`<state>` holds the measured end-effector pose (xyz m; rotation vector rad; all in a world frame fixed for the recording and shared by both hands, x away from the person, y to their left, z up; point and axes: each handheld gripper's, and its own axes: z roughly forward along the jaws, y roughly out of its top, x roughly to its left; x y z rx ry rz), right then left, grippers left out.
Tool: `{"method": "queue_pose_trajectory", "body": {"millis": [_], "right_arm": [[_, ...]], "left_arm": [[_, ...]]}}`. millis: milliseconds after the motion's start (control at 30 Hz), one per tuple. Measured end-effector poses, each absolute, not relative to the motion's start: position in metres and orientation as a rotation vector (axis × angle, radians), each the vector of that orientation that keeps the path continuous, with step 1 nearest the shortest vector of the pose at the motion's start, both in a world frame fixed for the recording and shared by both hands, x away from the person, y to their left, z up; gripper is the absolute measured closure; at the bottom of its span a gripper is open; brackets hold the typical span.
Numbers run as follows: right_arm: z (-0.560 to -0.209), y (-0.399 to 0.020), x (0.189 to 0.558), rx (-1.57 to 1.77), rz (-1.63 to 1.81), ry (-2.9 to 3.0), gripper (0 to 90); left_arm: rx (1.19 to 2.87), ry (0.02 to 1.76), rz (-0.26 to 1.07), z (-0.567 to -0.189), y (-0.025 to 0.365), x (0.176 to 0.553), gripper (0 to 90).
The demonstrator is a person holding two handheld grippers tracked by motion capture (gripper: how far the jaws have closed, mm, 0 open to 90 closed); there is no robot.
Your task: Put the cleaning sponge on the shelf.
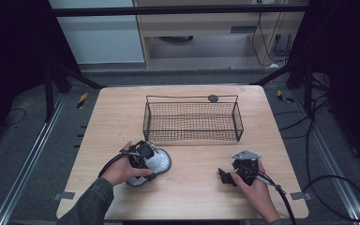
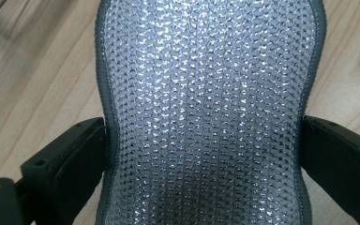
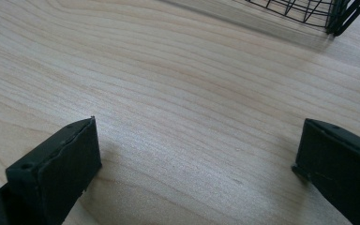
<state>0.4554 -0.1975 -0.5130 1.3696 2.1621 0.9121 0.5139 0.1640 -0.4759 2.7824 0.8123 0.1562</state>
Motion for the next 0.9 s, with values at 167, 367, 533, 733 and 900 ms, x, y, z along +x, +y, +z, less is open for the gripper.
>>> {"method": "queue_pose_trajectory", "body": {"millis": [167, 367, 533, 733, 900], "right_arm": [[-0.513, -0.198, 0.455, 1.368, 0.912, 2.164, 0.4], [-0.513, -0.198, 0.455, 1.366, 0.914, 2.165, 0.4], [-0.513, -0.198, 0.455, 1.368, 0.915, 2.166, 0.4], [-0.513, -0.198, 0.455, 1.367, 0.915, 2.166, 0.4], [-0.513, -0.198, 0.455, 1.366, 0.917, 2.165, 0.4]], "left_arm": [[2.778, 0.816, 0.14, -0.478, 0.165, 0.515, 1.5], [2.757, 0.841, 0.125, -0.481, 0.167, 0.518, 0.0], [2.754, 0.82, 0.144, -0.477, 0.168, 0.517, 3.6], [2.72, 0.775, 0.208, -0.463, 0.168, 0.512, 4.5], [2.702, 0.727, 0.272, -0.447, 0.165, 0.508, 5.0]]}}
